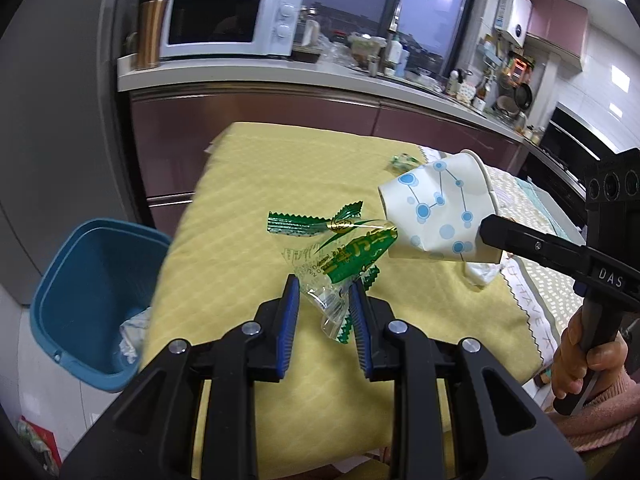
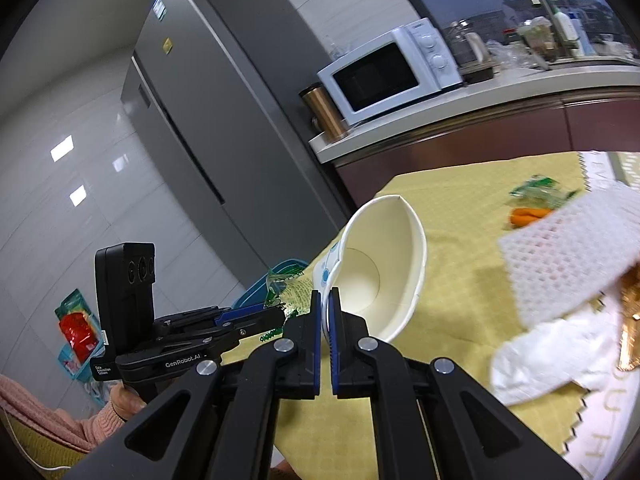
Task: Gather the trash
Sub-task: 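Carry the wrapper and bowl with both tools over the blue bin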
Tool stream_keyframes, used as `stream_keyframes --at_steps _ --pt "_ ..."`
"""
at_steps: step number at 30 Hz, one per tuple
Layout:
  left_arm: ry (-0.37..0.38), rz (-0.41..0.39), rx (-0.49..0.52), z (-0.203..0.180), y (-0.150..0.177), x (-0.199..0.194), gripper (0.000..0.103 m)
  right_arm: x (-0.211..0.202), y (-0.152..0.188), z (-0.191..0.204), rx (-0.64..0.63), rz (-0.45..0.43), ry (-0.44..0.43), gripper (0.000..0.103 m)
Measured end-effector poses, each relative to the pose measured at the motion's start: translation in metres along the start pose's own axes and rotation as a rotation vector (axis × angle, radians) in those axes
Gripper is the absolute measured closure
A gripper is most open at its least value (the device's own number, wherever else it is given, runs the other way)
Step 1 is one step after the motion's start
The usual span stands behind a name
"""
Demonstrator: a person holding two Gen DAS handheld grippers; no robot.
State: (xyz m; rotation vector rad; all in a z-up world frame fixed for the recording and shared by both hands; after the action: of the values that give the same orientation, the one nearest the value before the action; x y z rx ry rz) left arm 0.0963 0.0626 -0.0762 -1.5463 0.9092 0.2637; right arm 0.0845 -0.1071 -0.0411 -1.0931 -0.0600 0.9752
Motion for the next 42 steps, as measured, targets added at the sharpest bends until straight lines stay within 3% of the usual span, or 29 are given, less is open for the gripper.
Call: stream_keyframes --at_steps 25,42 --pt "-0.222 -0.055 -0.169 0.124 0.010 -0.058 0.077 0.083 -0.014 0.061 -0.128 0.140 -0.139 0.100" --pt "-0.318 0.004 -0.254 0.189 0.031 -0.043 0.077 0.142 -0.013 0.106 -0.223 0.247 -0.192 0.100"
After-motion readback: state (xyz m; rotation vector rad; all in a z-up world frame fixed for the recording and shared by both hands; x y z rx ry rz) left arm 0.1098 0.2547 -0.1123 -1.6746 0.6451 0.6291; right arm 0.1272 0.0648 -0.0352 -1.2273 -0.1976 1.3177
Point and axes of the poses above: each gripper's, at about its wrist camera, not at the fingertips, and x roughly the way its jaws point, z to its left, y to its underside, the point moved 8 cm from there along x, roughly the way its jaws point, and after that the axes turned 1 degree about y, right-handed, at the moved point
